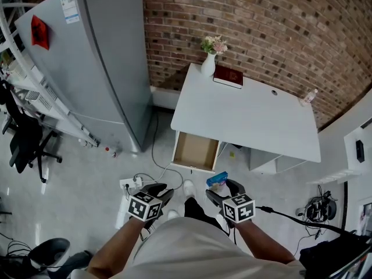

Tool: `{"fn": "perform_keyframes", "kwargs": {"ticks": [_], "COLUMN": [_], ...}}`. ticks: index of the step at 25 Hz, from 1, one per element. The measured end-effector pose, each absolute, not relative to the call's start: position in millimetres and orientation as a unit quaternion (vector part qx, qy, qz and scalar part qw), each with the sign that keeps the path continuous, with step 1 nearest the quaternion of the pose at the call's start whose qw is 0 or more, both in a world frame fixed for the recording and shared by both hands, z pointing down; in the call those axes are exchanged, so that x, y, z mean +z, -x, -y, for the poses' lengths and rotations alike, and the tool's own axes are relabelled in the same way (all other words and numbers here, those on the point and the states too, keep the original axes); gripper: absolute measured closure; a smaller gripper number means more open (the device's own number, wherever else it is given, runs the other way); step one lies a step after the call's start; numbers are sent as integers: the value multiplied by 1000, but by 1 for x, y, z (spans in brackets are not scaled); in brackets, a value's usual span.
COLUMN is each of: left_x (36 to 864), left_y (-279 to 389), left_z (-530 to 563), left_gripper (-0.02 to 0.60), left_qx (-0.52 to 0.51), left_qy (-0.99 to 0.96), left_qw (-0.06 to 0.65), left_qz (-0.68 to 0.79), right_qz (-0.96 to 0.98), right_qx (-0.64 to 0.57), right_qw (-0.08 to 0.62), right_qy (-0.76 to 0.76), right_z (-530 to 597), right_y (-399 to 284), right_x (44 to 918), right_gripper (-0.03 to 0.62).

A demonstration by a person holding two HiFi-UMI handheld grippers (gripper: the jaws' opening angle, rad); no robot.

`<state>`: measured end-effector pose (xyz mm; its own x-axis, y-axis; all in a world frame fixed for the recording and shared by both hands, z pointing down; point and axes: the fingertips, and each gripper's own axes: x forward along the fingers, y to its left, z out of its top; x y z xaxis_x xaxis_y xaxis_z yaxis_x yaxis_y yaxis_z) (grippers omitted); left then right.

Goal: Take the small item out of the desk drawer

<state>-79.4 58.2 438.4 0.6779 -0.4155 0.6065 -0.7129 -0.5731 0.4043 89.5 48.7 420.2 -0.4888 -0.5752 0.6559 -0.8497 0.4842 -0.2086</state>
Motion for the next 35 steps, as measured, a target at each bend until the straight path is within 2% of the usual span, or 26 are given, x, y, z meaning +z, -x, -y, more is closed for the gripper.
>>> {"fn": "perform_keyframes", "kwargs": {"ticks": [35], "left_x": [457], "left_y": [91], "left_z": [-70], "left_gripper": [436], "left_qx": [225], "left_qy": [-850], "left_qw": [339], "left_qz": [334], "right_qz": [821], "right_qx": [279], "right_qw": [258], "right_qy": [-425], "right_z": [-56], "right_y": [-78], "right_x": [437], "right_gripper": [223]}}
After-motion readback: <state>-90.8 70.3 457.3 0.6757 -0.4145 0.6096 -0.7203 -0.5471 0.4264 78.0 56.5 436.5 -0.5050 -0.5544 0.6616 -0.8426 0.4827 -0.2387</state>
